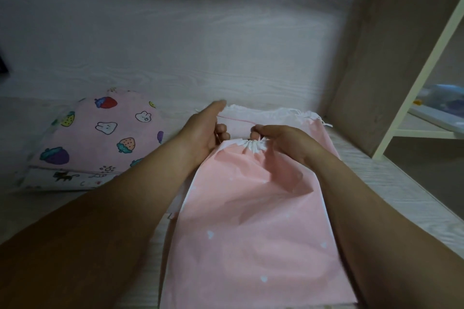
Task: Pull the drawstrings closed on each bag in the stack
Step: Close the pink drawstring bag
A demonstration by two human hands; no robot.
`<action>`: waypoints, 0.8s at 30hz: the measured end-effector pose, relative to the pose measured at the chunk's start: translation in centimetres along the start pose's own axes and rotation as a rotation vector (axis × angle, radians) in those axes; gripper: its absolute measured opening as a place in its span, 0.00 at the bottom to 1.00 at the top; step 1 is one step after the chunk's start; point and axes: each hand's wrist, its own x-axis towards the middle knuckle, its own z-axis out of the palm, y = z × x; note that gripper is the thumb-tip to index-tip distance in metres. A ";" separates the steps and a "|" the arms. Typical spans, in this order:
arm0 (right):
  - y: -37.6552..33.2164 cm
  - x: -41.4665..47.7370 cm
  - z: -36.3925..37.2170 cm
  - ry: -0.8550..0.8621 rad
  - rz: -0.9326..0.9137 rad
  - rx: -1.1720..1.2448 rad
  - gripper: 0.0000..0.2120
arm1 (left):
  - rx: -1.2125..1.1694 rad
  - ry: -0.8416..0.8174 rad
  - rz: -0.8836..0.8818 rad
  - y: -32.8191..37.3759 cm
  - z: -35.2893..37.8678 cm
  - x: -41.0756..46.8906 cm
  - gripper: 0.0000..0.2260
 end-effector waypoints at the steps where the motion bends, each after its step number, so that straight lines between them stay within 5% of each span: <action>1: -0.1 0.0 -0.1 0.013 0.021 -0.027 0.13 | -0.011 -0.014 -0.020 -0.1 0.1 0.0 0.15; 8: 0.0 -0.2 0.7 0.152 -0.006 -0.310 0.09 | -0.058 -0.225 0.038 0.6 -0.3 -0.3 0.19; 14: -0.3 -1.5 1.9 0.021 -0.136 -0.393 0.08 | 0.044 -0.316 0.201 0.7 -0.4 0.1 0.21; 24: 0.3 -1.5 2.4 -0.192 -0.233 -0.502 0.21 | 0.082 -0.379 0.263 0.6 -0.2 -0.1 0.23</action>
